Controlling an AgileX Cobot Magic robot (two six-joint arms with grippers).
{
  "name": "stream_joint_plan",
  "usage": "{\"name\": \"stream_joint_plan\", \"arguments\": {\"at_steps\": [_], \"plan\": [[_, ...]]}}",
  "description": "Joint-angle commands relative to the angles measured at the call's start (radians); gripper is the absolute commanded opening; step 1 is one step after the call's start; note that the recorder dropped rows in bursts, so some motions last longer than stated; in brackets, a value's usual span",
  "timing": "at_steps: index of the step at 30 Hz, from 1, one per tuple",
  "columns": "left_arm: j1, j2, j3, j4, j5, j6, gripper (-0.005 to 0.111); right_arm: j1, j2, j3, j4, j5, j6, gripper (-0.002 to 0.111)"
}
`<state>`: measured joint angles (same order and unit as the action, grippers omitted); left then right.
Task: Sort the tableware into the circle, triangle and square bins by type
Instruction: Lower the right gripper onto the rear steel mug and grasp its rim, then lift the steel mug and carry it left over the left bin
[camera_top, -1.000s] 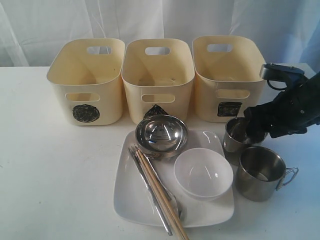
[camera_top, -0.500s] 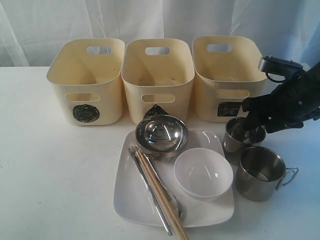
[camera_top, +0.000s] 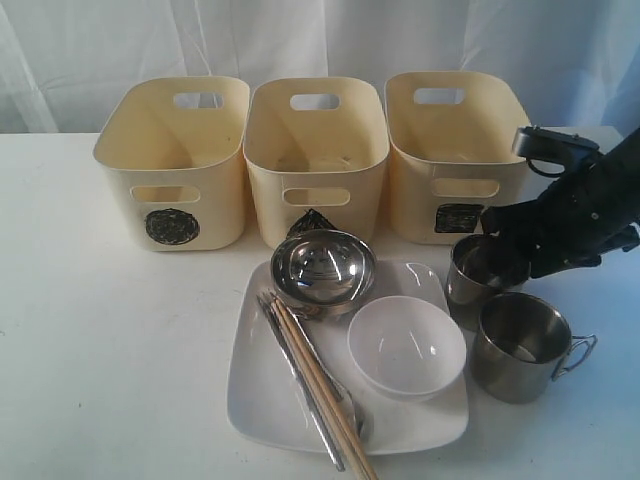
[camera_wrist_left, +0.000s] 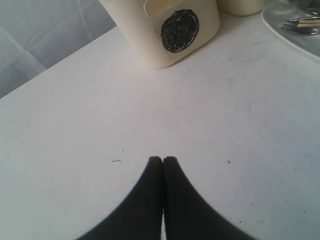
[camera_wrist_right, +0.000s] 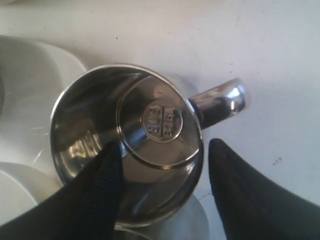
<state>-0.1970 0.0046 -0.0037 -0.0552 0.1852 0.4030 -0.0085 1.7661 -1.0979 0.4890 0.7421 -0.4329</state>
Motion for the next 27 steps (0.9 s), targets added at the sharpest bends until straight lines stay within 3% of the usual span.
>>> {"name": "stream_joint_plan", "arguments": {"at_steps": [1,5,14,27], "plan": [[-0.004,-0.005,0.004,-0.003,-0.002,-0.002,0.0,0.004,0.041,-0.006,-0.01,0.003,-0.008,0.05],[-0.004,-0.005,0.004,-0.003,-0.002,-0.002,0.0,0.024,0.072,-0.006,-0.008,-0.005,-0.008,0.047],[-0.004,-0.005,0.004,-0.003,-0.002,-0.002,0.0,0.047,0.076,-0.006,-0.008,0.005,0.033,0.0],[-0.004,-0.005,0.004,-0.003,-0.002,-0.002,0.0,0.047,0.043,-0.007,-0.008,-0.003,0.074,0.0]]}}
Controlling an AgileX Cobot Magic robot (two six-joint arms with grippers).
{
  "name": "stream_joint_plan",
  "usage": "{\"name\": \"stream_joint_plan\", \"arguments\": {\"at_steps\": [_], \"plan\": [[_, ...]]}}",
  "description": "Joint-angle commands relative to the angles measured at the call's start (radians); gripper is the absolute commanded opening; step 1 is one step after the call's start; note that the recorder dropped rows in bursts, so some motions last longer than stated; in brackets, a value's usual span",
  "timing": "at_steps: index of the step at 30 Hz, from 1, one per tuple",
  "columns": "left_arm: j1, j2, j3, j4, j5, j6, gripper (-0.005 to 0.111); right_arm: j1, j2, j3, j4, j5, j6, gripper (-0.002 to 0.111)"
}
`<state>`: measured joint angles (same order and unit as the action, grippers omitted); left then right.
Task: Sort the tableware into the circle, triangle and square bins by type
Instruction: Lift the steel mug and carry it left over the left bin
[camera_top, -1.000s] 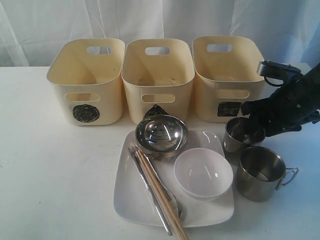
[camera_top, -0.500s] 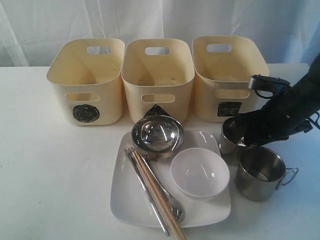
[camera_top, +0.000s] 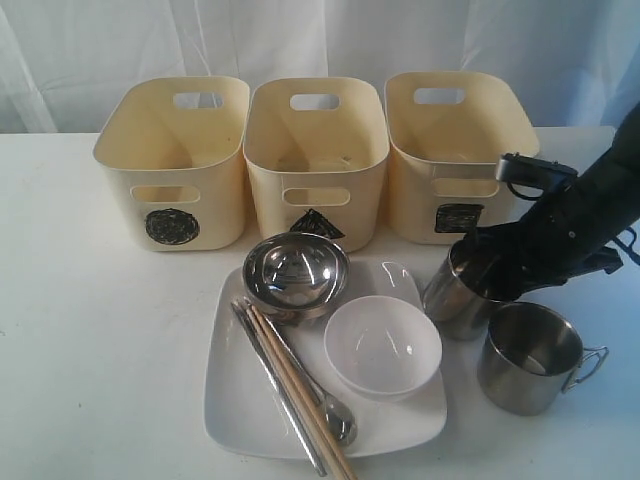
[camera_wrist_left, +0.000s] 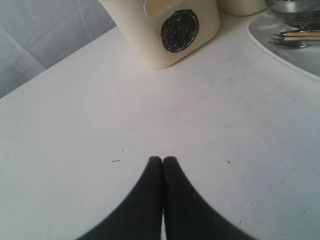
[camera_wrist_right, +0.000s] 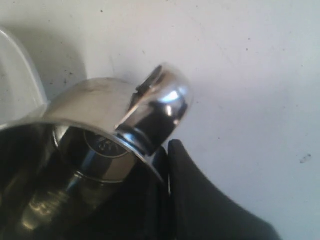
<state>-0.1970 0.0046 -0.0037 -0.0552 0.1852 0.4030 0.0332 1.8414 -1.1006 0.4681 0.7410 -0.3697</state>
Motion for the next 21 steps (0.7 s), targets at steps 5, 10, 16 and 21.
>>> {"name": "stream_joint_plan", "arguments": {"at_steps": [5,10,16,21], "plan": [[-0.004,-0.005,0.004,-0.003,-0.002,-0.002,0.0,0.005,-0.112,-0.005,0.013,-0.03,0.011,0.0],[-0.004,-0.005,0.004,-0.003,-0.002,-0.002,0.0,0.005,-0.195,-0.005,0.064,-0.037,0.017,0.0],[-0.004,-0.005,0.004,-0.003,-0.002,-0.002,0.0,0.018,-0.254,-0.027,0.384,-0.021,-0.141,0.0],[-0.004,-0.005,0.004,-0.003,-0.002,-0.002,0.0,0.106,-0.247,-0.108,0.557,-0.048,-0.307,0.0]]}}
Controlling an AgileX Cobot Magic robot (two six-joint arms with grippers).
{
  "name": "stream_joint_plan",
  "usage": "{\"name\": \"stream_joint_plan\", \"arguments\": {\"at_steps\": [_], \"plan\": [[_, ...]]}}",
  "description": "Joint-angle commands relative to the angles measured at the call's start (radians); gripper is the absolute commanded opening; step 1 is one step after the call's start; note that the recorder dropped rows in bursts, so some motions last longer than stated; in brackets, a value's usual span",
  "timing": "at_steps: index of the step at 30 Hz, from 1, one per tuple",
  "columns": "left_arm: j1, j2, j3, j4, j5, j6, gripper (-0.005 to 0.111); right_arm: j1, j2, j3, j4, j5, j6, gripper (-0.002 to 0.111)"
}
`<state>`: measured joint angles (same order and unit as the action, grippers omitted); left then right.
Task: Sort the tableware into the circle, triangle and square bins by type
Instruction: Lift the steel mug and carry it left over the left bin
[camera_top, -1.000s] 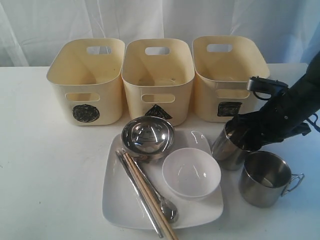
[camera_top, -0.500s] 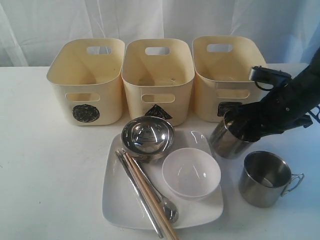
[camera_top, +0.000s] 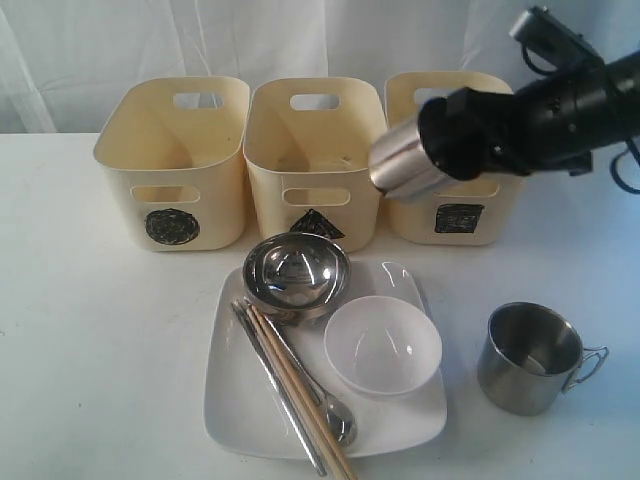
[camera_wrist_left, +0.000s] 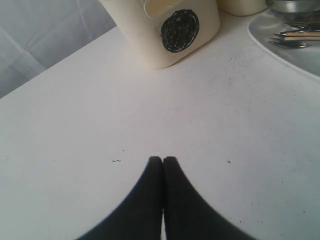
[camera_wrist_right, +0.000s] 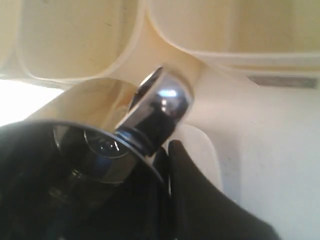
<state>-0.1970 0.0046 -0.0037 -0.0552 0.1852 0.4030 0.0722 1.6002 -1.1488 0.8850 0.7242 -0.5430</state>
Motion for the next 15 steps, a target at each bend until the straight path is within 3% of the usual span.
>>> {"name": "stream_joint_plan", "arguments": {"at_steps": [1,15], "plan": [[-0.004,-0.005,0.004,-0.003,-0.002,-0.002,0.0,0.092,0.001,-0.08,0.157,-0.052,-0.164,0.0],[-0.004,-0.005,0.004,-0.003,-0.002,-0.002,0.0,0.373,0.27,-0.414,0.194,-0.312,-0.33,0.0]]}}
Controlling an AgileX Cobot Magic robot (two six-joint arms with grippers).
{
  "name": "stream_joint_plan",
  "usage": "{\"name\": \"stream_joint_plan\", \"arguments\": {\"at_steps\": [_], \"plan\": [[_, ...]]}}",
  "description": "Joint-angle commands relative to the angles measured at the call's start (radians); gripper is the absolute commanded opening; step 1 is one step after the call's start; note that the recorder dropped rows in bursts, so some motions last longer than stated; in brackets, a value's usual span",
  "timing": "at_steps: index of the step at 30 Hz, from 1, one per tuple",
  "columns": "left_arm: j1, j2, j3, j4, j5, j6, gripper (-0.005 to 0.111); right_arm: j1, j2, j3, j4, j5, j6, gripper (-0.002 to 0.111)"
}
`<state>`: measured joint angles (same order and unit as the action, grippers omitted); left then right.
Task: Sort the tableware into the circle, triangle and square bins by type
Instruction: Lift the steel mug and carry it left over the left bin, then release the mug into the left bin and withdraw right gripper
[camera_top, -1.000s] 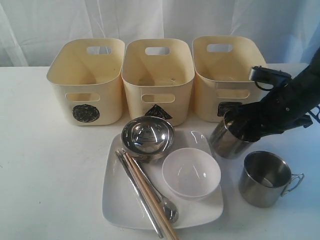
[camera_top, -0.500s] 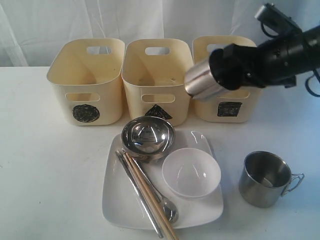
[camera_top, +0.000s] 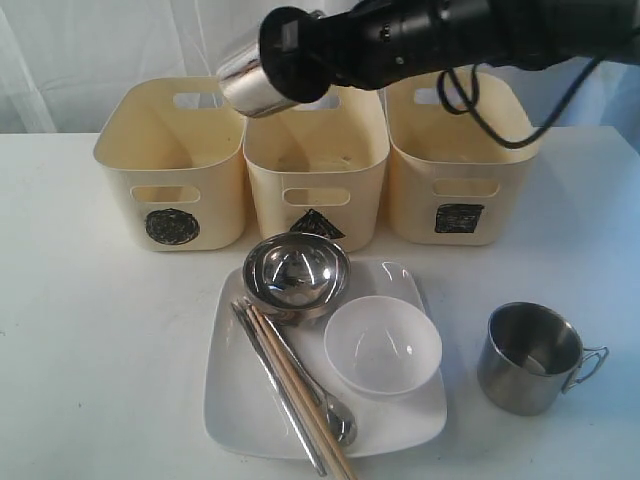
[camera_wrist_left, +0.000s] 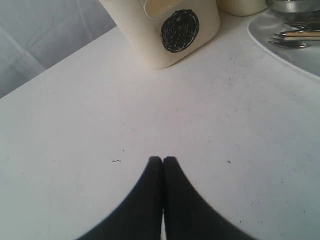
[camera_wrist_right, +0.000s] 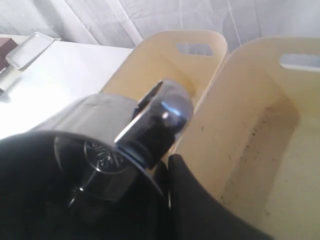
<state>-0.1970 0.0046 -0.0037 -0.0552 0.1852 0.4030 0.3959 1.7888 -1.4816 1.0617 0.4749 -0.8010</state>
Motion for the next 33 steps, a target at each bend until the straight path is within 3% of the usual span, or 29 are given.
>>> {"name": "stream_joint_plan", "arguments": {"at_steps": [1,12,18,20,23,25,33], "plan": [[-0.004,-0.005,0.004,-0.003,-0.002,-0.002,0.0,0.06,0.112,-0.111,0.017,-0.079,-0.087,0.0],[-0.004,-0.005,0.004,-0.003,-0.002,-0.002,0.0,0.083,0.348,-0.353,0.026,-0.091,-0.166,0.0],[-0.004,-0.005,0.004,-0.003,-0.002,-0.002,0.0,0.111,0.416,-0.396,0.018,-0.025,-0.244,0.0],[-0.004,-0.005,0.004,-0.003,-0.002,-0.002,0.0,0.117,0.423,-0.396,0.018,-0.007,-0.251,0.009],[-0.004,-0.005,0.004,-0.003,-0.002,-0.002,0.0,0.12,0.425,-0.396,0.018,-0.033,-0.234,0.031],[-0.004,-0.005,0.004,-0.003,-0.002,-0.002,0.0,0.12,0.425,-0.396,0.018,-0.054,-0.211,0.037],[-0.004,-0.005,0.004,-0.003,-0.002,-0.002,0.0,0.12,0.405,-0.396,0.018,-0.019,-0.208,0.041]]}}
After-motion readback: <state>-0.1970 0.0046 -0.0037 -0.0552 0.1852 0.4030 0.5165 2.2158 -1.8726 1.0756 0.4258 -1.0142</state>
